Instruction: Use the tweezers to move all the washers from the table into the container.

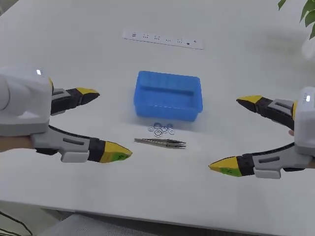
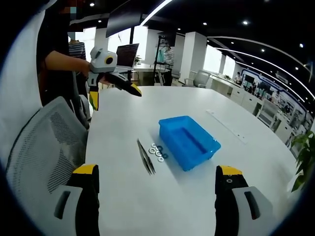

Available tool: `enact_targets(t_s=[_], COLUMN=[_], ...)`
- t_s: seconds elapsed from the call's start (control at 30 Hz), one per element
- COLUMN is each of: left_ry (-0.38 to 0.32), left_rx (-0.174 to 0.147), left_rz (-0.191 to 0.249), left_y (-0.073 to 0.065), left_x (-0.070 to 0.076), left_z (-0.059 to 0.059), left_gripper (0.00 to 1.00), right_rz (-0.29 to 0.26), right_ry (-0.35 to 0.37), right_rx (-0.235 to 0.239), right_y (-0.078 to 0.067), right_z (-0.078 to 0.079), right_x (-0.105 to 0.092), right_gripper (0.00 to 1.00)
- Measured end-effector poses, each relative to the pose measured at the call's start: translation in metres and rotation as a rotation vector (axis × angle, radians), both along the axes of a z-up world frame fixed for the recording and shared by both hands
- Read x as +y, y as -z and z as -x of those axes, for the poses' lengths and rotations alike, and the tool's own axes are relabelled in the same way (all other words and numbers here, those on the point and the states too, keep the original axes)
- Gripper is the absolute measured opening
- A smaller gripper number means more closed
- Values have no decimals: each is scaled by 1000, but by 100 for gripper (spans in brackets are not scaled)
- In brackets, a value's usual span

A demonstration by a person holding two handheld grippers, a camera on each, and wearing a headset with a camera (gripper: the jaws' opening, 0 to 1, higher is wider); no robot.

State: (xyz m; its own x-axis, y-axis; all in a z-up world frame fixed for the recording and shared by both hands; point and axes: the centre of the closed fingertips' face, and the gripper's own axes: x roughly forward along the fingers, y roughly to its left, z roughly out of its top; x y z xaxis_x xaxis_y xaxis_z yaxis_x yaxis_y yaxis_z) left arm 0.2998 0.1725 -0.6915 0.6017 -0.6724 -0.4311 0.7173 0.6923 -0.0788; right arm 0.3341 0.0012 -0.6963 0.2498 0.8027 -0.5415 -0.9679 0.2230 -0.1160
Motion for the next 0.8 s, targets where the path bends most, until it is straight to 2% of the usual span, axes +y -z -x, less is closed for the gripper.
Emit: enact_targets(t_s=[0.5, 0.8], left_ry=[9, 11], left_rx=[43, 56], left_rz=[0, -6], left_y=[16, 26], left_x=[-3, -3], left_z=[-3, -6], left_gripper=[100, 100], right_rz=[9, 16], right_ry=[0, -3], right_rx=[35, 42], right_y=[17, 26], right_z=[-3, -6], right_x=[2, 2], right_gripper=[99, 99])
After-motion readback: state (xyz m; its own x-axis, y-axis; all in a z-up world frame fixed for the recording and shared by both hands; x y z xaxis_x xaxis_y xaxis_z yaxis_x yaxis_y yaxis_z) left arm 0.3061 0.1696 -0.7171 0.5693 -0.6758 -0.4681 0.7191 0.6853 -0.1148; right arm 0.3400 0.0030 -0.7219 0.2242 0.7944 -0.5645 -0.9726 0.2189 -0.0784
